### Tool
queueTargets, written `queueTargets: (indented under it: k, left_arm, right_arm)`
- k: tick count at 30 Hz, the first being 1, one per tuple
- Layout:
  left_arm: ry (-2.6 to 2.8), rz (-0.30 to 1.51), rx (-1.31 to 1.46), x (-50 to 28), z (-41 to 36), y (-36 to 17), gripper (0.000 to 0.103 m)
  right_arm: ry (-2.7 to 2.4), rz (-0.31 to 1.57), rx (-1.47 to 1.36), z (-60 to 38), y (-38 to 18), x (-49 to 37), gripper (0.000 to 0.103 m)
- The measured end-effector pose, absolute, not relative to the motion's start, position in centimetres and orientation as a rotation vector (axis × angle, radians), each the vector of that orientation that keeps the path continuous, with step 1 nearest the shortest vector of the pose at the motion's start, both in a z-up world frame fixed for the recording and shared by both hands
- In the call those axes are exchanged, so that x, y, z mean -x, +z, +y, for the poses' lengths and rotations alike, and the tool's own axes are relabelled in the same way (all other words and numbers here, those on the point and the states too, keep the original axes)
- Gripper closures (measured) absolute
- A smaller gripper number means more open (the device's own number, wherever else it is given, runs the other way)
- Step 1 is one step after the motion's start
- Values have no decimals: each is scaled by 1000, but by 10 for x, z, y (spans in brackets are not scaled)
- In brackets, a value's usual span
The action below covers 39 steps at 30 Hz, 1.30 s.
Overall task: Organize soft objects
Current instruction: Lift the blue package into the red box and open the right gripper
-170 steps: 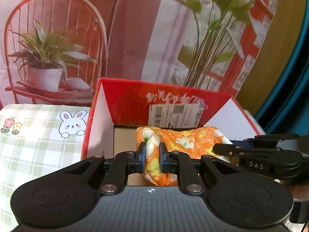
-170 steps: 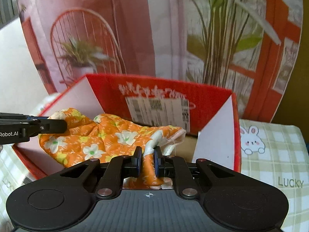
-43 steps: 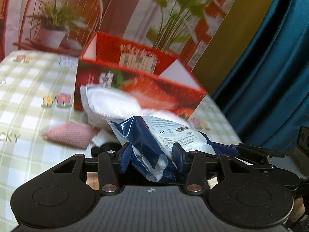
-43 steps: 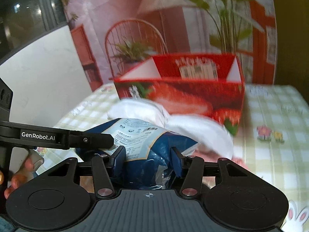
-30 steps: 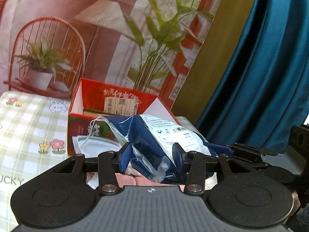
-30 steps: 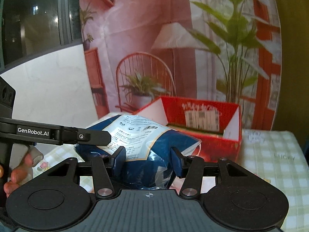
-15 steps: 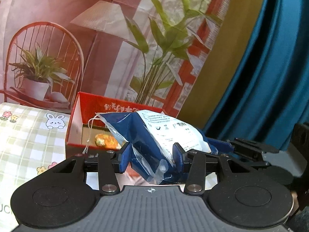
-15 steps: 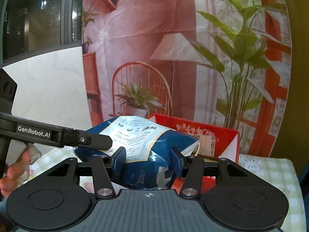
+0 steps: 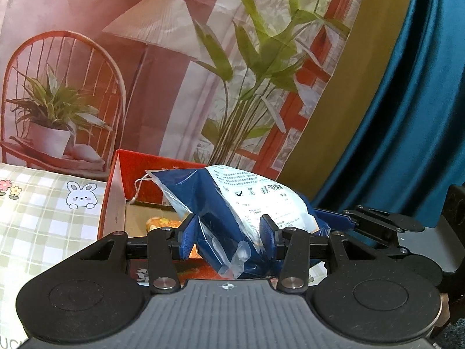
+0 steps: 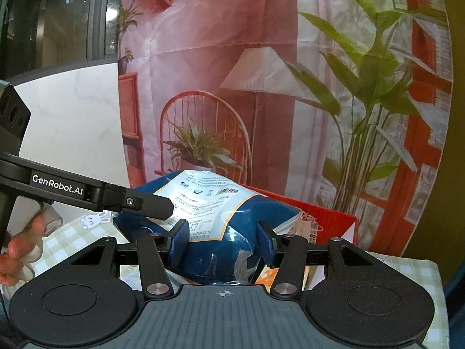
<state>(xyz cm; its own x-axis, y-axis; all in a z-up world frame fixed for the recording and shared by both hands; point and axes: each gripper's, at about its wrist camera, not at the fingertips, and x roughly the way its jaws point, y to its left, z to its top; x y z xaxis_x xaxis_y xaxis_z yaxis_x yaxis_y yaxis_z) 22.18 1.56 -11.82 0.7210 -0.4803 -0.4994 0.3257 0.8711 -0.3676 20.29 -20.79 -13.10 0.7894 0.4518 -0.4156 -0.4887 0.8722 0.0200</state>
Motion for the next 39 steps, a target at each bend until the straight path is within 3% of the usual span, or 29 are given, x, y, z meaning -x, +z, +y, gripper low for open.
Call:
queueTargets:
  k: [18,39]
  left_arm:
    - [-422,682,257,-298,25,-136,55]
    - [-390,877,89,-347,7,-196,55]
  right_arm:
    - [497,502,93,-189,-143,-289,56]
    - [428,767,-36,-180,-232,-357,56]
